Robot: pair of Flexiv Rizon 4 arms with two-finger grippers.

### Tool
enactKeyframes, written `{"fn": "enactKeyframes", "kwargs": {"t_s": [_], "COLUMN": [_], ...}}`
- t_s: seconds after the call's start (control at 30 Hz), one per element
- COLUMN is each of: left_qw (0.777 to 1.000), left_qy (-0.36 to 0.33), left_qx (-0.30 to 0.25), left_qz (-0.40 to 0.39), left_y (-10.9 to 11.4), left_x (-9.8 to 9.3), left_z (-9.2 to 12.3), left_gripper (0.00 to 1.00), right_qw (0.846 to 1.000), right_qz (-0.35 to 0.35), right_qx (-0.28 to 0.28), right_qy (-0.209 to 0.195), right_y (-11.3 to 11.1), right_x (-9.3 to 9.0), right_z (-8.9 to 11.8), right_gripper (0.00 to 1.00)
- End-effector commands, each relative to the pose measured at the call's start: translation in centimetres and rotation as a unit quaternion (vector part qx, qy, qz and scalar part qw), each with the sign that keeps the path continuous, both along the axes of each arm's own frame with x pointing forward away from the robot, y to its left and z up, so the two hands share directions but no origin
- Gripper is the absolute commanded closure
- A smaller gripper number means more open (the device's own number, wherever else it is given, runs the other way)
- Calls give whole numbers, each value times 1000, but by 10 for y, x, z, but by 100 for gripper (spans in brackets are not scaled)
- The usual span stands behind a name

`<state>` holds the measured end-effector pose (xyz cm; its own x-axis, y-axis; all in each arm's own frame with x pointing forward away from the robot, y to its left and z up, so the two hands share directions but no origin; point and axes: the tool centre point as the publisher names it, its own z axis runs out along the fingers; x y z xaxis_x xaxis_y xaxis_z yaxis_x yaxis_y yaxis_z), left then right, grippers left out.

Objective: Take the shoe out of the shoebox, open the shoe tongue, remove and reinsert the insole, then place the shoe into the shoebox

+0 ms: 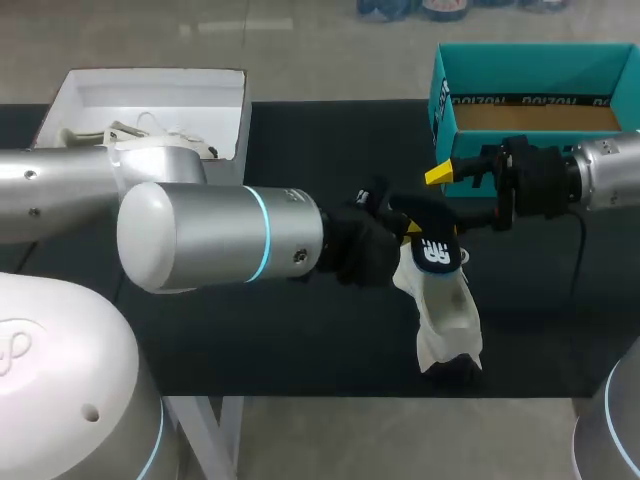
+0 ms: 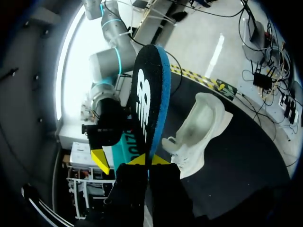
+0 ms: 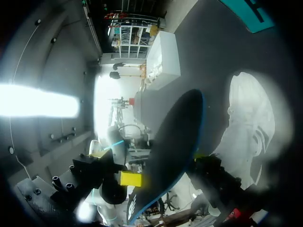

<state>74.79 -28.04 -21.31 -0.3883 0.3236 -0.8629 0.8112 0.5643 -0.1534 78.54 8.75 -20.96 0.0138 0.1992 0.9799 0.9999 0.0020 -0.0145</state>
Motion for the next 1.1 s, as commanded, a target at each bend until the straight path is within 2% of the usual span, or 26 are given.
{"fn": "enactKeyframes", "kwargs": {"t_s": [0.03, 0.87, 0.9, 0.93, 1.1], "left_qw": [1000, 1000, 1000, 1000, 999], "left_qy": [2, 13, 21, 19, 27], "left_qx": [-3, -17, -18, -23, -20], "left_qz": [-5, 6, 7, 9, -3], "left_y": [-4, 1, 2, 4, 21], "left_x": [5, 4, 2, -1, -18], "left_z": [-6, -4, -4, -3, 1], "left_gripper": [100, 100, 74, 0, 0], "right_qw": [1000, 1000, 1000, 1000, 1000], "right_qz": [-1, -1, -1, -1, -1], "right_qx": [-1, -1, -1, -1, -1], "right_qy": [0, 0, 0, 0, 0], "right_y": [1, 1, 1, 1, 1], "right_x": [0, 0, 0, 0, 0], "right_z": [0, 0, 0, 0, 0], "right_gripper": [100, 100, 100, 100, 100]}}
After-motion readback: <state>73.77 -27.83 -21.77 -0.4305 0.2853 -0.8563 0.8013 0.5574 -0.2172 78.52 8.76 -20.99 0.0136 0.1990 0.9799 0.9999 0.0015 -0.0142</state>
